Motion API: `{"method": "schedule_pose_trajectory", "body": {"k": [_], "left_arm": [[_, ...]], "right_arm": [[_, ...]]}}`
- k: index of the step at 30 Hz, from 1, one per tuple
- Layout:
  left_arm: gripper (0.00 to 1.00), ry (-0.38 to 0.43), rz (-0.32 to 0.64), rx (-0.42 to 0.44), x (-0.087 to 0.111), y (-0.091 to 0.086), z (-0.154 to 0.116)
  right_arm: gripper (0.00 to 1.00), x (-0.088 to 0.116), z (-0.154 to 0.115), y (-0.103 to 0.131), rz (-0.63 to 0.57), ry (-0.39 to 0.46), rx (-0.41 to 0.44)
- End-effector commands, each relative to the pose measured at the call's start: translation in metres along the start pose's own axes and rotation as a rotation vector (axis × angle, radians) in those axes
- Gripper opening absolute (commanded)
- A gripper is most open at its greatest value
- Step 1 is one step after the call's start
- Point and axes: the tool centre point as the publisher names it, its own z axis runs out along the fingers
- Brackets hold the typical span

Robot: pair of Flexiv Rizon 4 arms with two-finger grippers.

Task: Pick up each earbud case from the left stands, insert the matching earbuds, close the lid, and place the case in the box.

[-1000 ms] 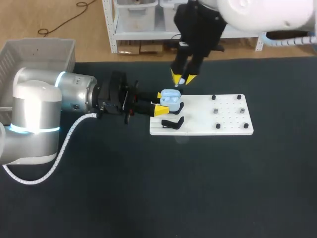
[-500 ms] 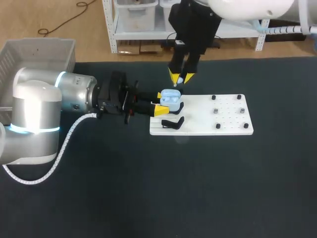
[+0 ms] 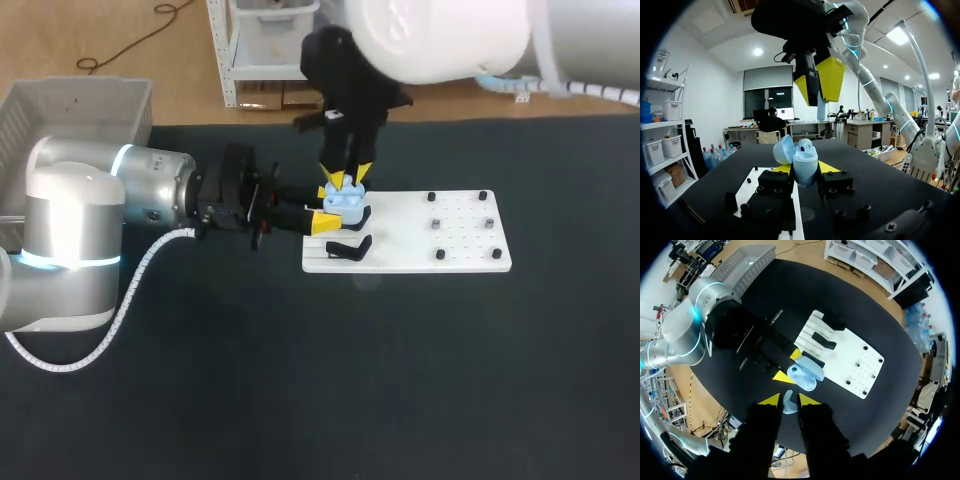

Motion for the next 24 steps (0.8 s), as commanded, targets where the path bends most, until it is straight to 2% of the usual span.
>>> {"method": "schedule_pose_trajectory", "body": {"k": [1,8,12,24], "left_arm": [[0.00,0.001,0.000,0.002,0.000,0.001,0.000],[0.00,0.001,0.000,0.002,0.000,0.001,0.000],[0.00,0.001,0.000,0.002,0.000,0.001,0.000],[0.00,0.001,0.000,0.002,0.000,0.001,0.000]], "right_arm": [[0.00,-0.004,0.004,0.004,-0.006,0.012,0.016],[0.00,-0.004,0.011,0.006,-0.006,0.000,0.049],[0.00,-0.004,0.016,0.007,0.001,-0.013,0.101],[0.00,-0.006,0.018,0.004,0.039,-0.063,0.123]]}}
